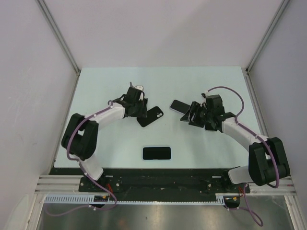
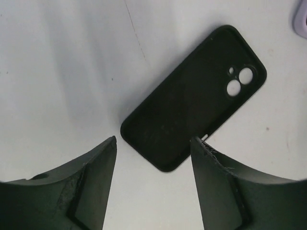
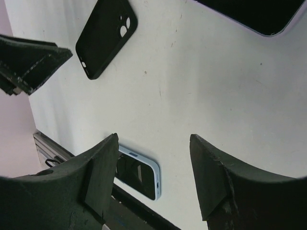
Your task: Put the phone into the phone case
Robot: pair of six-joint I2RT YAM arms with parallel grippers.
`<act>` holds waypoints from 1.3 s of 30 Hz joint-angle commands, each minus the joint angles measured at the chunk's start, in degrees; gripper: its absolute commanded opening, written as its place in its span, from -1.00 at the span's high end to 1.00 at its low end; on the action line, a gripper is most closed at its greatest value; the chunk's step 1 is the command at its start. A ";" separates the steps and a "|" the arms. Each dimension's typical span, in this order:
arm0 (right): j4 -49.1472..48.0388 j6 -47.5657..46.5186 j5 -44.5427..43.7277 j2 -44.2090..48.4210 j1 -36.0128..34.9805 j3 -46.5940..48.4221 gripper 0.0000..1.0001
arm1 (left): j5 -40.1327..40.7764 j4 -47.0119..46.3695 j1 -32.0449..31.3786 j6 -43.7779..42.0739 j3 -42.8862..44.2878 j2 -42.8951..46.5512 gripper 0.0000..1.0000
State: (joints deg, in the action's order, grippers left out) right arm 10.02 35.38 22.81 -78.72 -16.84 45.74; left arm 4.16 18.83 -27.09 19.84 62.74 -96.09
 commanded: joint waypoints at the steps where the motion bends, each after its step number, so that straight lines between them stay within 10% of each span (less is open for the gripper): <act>1: 0.00 0.48 -2.67 0.14 -2.75 0.14 -0.30 | 2.51 0.59 0.64 -3.22 6.51 -5.14 -0.32; 21: -1.76 0.57 -2.32 -4.43 -6.10 0.14 -0.29 | -2.48 1.03 0.73 -1.03 4.24 -10.69 0.47; 39: -1.15 0.22 -3.38 -3.72 -7.24 0.14 -0.29 | -11.29 0.59 -4.71 22.24 -13.25 4.67 0.99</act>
State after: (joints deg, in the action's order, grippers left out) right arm 9.19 35.83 20.78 -83.05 -23.55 45.74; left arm -5.23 15.86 -27.27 33.08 52.66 -96.82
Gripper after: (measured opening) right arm 0.645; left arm 0.011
